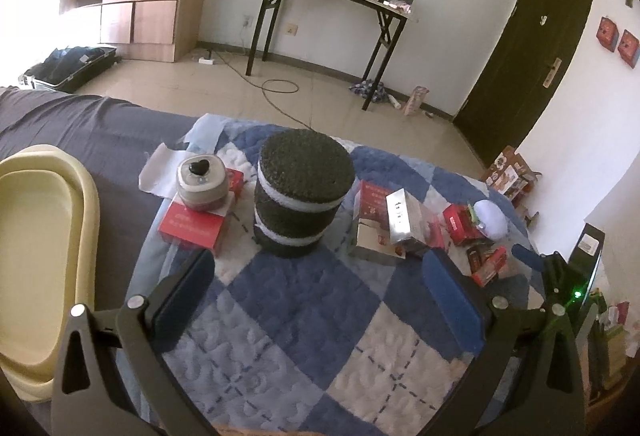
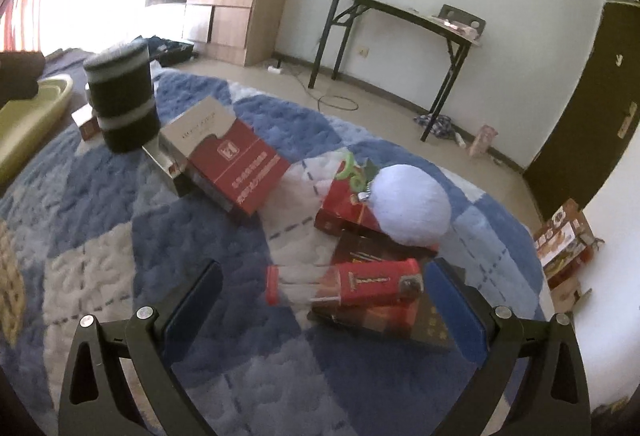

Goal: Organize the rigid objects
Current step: 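Grasp the red-and-clear tube with the right gripper while the left gripper grasps the foam cylinder, then carry both into the cream basin and open both grippers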

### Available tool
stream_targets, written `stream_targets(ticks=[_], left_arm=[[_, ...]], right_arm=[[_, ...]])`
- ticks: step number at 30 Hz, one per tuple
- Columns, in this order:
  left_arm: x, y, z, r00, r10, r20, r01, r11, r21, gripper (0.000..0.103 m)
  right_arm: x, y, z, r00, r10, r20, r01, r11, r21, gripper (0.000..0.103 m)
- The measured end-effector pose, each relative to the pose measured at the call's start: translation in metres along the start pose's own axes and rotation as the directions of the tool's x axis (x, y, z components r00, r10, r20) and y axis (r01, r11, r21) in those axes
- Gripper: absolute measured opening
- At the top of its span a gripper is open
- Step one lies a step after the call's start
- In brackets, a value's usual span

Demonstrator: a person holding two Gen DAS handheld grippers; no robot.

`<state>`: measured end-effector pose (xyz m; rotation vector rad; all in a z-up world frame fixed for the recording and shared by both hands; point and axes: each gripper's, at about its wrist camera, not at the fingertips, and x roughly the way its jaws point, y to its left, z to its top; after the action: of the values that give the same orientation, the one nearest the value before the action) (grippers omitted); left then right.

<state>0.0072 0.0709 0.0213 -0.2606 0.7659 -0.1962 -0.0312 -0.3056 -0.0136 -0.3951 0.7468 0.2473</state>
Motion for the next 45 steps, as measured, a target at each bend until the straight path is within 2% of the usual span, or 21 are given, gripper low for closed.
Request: stream_targets(ticks=[3,10,14,15,20,23,25,26,29,30,32,34,35,37,40,43,45], left_arm=[[0.001,-0.002,0.000,1.000,0.001,-0.004,-0.001,1.000,0.007,0.103],[0.005,-0.001,0.000,1.000,0.004,-0.002,-0.004,1.000,-0.002,0.103],[0.010,0.002,0.000,0.997,0.075,0.021,-0.074,0.996,-0.045,0.103],[0.013,0.001,-0.001,0.995,0.097,0.021,-0.096,0.995,-0.036,0.103],[0.021,-0.001,0.004,0.988,0.151,0.020,-0.152,0.988,0.036,0.103],[0.028,-0.010,0.016,0.989,0.144,0.026,-0.146,0.983,0.108,0.103],[0.031,-0.015,0.026,0.993,0.100,0.059,-0.108,0.984,0.139,0.103],[0.037,-0.017,0.031,0.995,0.093,0.049,-0.099,0.983,0.156,0.103],[0.067,-0.011,0.041,0.981,0.194,-0.025,-0.187,0.966,0.177,0.103],[0.074,-0.008,0.044,0.979,0.203,-0.029,-0.196,0.966,0.170,0.103],[0.085,-0.003,0.047,0.981,0.189,-0.034,-0.180,0.968,0.173,0.102],[0.091,0.000,0.050,0.986,0.166,-0.021,-0.159,0.970,0.181,0.088],[0.093,0.000,0.050,0.987,0.158,-0.017,-0.152,0.969,0.197,0.068],[0.093,-0.003,0.050,0.990,0.141,0.003,-0.138,0.965,0.222,0.069],[0.071,-0.004,0.051,0.995,0.084,0.059,-0.096,0.967,0.237,0.069],[0.026,0.003,0.056,0.994,0.016,0.111,-0.041,0.971,0.234,0.069],[-0.016,0.016,0.055,0.989,0.012,0.150,-0.051,0.964,0.261,0.069]], right_arm=[[0.008,-0.001,0.001,0.999,-0.053,-0.004,0.053,0.999,-0.002,0.103],[0.025,-0.016,0.002,1.000,-0.002,0.015,0.000,0.997,0.082,0.102],[0.024,-0.022,-0.004,0.999,0.003,0.047,-0.007,0.996,0.090,0.086],[0.023,-0.021,-0.006,0.999,0.000,0.053,-0.005,0.996,0.084,0.083],[0.020,-0.026,-0.014,0.997,0.027,0.073,-0.034,0.995,0.097,0.083],[0.018,-0.031,-0.016,0.996,0.040,0.080,-0.049,0.992,0.112,0.083],[0.018,-0.031,-0.017,0.996,0.043,0.080,-0.052,0.992,0.115,0.083],[0.018,-0.032,-0.016,0.996,0.044,0.081,-0.054,0.992,0.116,0.083],[0.017,-0.036,-0.015,0.995,0.053,0.084,-0.064,0.989,0.131,0.082],[0.017,-0.037,-0.015,0.995,0.054,0.084,-0.065,0.988,0.139,0.082],[0.015,-0.039,-0.014,0.994,0.062,0.090,-0.076,0.985,0.154,0.082],[0.014,-0.040,-0.014,0.993,0.072,0.092,-0.086,0.983,0.161,0.082],[0.013,-0.039,-0.014,0.993,0.072,0.092,-0.087,0.983,0.162,0.082],[0.011,-0.037,-0.013,0.993,0.069,0.095,-0.084,0.984,0.156,0.082],[0.001,-0.034,-0.010,0.990,0.070,0.124,-0.089,0.984,0.156,0.082],[-0.018,-0.029,-0.005,0.982,0.080,0.172,-0.105,0.984,0.145,0.082],[-0.036,-0.018,0.002,0.974,0.088,0.208,-0.114,0.986,0.119,0.082]])
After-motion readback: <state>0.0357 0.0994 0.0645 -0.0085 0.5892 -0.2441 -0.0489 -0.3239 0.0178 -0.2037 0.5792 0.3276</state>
